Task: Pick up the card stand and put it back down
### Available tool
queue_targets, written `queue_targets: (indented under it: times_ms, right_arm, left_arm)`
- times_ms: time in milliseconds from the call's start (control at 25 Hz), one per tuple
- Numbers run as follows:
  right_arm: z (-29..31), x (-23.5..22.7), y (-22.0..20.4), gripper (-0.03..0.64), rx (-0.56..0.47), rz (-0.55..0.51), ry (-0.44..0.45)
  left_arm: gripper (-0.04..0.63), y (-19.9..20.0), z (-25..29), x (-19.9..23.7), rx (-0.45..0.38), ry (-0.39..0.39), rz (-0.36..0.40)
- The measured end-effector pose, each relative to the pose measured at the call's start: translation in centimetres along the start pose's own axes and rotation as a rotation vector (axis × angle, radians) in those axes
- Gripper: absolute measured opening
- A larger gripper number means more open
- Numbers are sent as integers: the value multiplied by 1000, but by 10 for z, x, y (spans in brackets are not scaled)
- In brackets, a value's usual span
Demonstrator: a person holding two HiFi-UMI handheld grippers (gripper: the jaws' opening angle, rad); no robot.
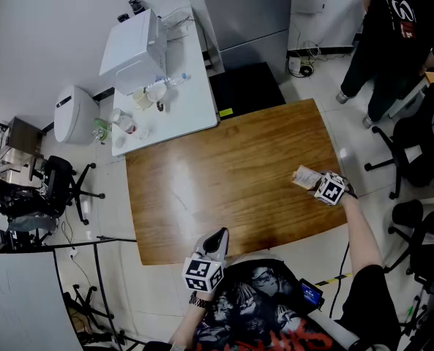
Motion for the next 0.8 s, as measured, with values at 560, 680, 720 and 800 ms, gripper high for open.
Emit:
queue_targets:
  times_ms: [560, 680, 720, 800]
  right_arm:
    - [-39, 58, 53, -8, -298, -33, -19]
    - [-46, 84, 60, -8, -312, -69, 14]
    - [-44, 88, 58, -8, -307, -65, 18]
    - [-44, 90, 53, -8, -312, -18, 10]
  left_arm:
    - [-2, 4, 13, 10, 2, -23, 25]
    - [-2, 5, 16, 12, -4, -45, 26]
    - [-2, 6, 17, 12, -6, -53, 28]
    - [-2, 8, 16, 12, -11, -68, 36]
Point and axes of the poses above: the fingertips, and each gripper's own axes: z forward along the fingers, x to its left, y out of its top, the point moved 8 cm from there along -z, backward along the fingers, and after that the axes turned 1 degree about x, right-handed, at the moved point
